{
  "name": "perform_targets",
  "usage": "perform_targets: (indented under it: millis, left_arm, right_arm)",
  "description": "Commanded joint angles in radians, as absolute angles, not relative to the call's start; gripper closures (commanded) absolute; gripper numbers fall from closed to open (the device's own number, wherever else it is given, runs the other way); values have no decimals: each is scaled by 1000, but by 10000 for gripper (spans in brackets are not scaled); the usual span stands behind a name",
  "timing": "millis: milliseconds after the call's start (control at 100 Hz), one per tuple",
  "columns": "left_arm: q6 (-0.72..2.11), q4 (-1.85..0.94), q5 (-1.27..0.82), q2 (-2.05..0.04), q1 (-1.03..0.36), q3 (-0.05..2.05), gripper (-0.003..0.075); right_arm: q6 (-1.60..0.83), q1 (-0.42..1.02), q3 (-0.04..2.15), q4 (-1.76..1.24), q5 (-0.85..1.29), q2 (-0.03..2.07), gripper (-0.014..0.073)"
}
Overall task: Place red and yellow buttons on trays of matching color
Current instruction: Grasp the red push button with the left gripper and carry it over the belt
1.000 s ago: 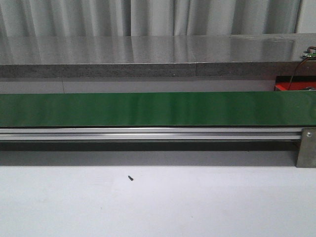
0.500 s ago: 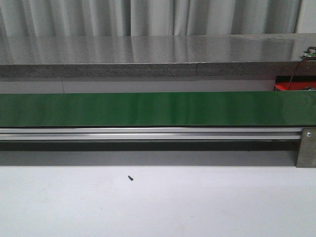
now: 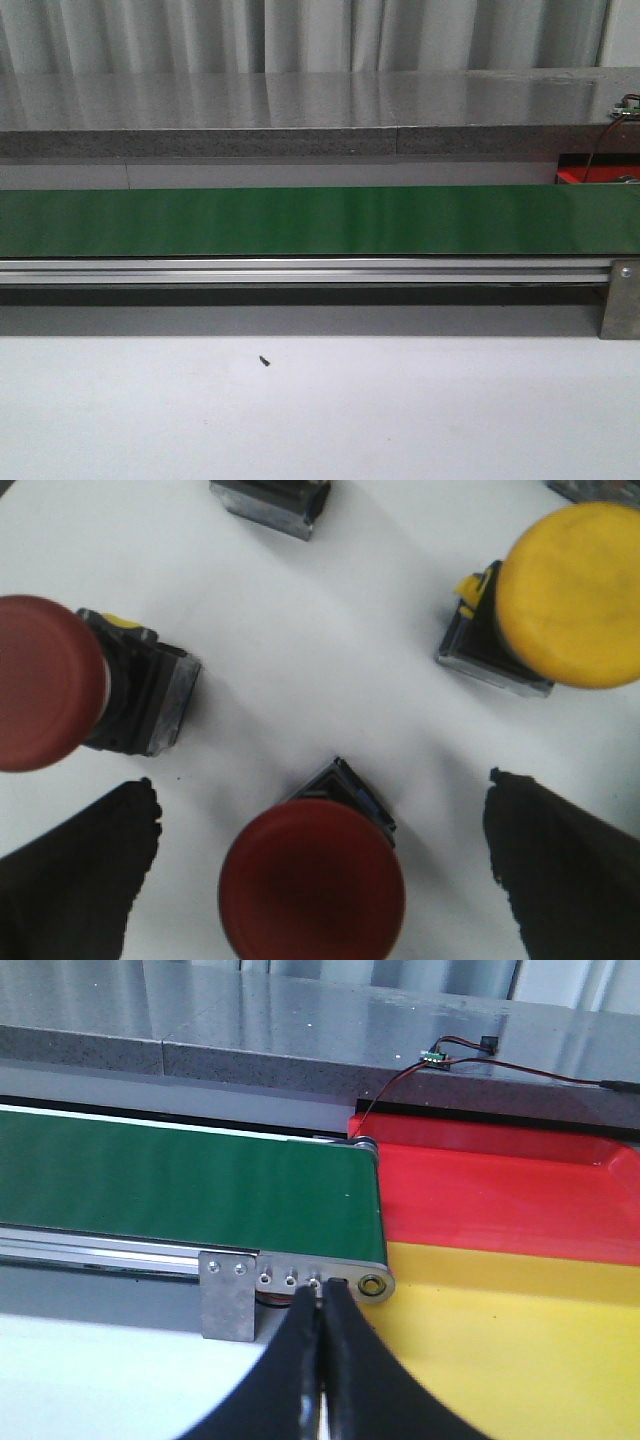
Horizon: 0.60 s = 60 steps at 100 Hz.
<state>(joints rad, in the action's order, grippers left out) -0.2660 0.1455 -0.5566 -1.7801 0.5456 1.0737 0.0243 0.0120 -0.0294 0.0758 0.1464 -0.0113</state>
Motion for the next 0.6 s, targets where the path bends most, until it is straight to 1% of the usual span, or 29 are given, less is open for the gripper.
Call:
perform_targets:
  millis: [0, 140, 190, 230, 330, 450, 590]
  left_arm:
    - [-271, 134, -508, -1750, 546, 1102, 83]
    - [-271, 126, -503, -1752, 546, 1102, 84]
    - [-271, 126, -503, -1752, 546, 1102, 100]
    - [-271, 126, -503, -1752, 546, 1102, 129]
    - [-271, 126, -503, -1752, 546, 1102, 240]
    - [-271, 126, -507, -1752, 546, 1102, 424]
    - [-271, 126, -528, -1749, 546, 1102, 601]
  right_arm:
    - [21, 5, -11, 76, 62, -28, 690]
    - [21, 5, -11, 76, 62, -28, 690]
    - [21, 5, -11, 76, 62, -28, 690]
    - [21, 5, -11, 76, 62, -28, 690]
    - [21, 5, -11, 76, 62, -28, 690]
    - [21, 5, -11, 76, 62, -28, 690]
    - [21, 5, -11, 76, 62, -28, 690]
